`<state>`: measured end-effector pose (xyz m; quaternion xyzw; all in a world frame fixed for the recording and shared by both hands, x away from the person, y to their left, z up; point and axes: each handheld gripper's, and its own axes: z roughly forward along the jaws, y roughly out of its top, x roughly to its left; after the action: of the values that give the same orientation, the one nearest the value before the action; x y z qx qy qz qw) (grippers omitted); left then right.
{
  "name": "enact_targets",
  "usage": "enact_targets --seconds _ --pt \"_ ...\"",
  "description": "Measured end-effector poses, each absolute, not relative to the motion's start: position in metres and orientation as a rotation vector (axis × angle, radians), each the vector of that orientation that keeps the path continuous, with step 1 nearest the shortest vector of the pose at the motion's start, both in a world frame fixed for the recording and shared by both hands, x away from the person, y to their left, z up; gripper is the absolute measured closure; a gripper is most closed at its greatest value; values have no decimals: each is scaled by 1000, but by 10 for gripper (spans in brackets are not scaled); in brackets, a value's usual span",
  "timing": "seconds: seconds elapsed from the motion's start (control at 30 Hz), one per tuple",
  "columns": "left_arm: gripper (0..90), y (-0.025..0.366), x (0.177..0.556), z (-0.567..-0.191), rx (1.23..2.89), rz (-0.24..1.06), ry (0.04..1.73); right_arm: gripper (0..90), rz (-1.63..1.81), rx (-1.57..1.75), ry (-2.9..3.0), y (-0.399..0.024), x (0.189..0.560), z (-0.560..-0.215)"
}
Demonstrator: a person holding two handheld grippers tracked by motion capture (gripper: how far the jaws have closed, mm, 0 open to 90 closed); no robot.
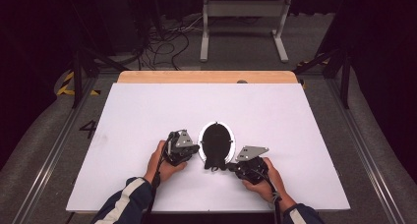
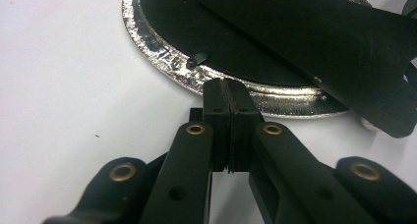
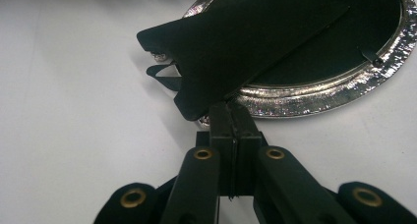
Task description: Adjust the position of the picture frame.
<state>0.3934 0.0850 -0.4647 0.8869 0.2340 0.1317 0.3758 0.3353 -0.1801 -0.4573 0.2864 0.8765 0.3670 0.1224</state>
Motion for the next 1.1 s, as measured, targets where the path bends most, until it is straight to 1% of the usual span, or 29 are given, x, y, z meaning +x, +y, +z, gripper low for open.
enact_targets --seconds 0.07,0.13,0.27,0.4,0.47,0.53,0.63,0.67,0.7,0.73,0.77,0.83,0.9,0.93,0.97,1.0,1.03,1.07,1.1 --pt "856 86 392 -464 2265 318 601 899 1071 832 2557 -180 335 -457" --pt "844 89 389 -461 2282 315 570 867 1062 824 2559 -181 335 -456" --pt "818 99 384 -454 2260 308 538 880 1072 822 2557 -184 335 -453" --pt "788 119 373 -445 2263 330 501 877 1094 833 2545 -190 335 -448" --pt "749 132 365 -441 2257 353 476 867 1109 841 2538 -193 334 -446" --pt "701 143 361 -440 2242 342 473 854 1119 841 2545 -196 333 -444" --pt "625 166 349 -441 2228 365 477 828 1127 843 2564 -201 329 -443" --pt "589 166 349 -441 2228 365 477 828 1127 843 2564 -201 329 -443" --pt "589 172 344 -441 2223 382 481 821 1124 847 2571 -202 328 -443" --pt "564 177 340 -442 2214 388 491 810 1119 849 2578 -203 327 -444" --pt "504 184 334 -444 2200 394 521 791 1116 848 2593 -204 326 -444" --pt "419 190 327 -447 2191 413 562 767 1107 846 2606 -204 325 -445" --pt "303 195 320 -452 2183 410 599 742 1091 844 2620 -203 323 -446" --pt "270 195 320 -452 2183 410 599 742 1091 844 2620 -203 323 -446" --pt "270 198 316 -454 2172 402 626 736 1087 838 2622 -202 323 -446" --pt "193 200 310 -457 2170 401 667 711 1084 839 2626 -202 322 -446" --pt "158 202 307 -458 2169 395 679 694 1085 840 2628 -201 323 -446" --pt "140 202 307 -458 2169 395 679 694 1085 840 2628 -201 323 -446" --pt "140 204 304 -457 2161 392 676 689 1083 842 2626 -201 323 -446"
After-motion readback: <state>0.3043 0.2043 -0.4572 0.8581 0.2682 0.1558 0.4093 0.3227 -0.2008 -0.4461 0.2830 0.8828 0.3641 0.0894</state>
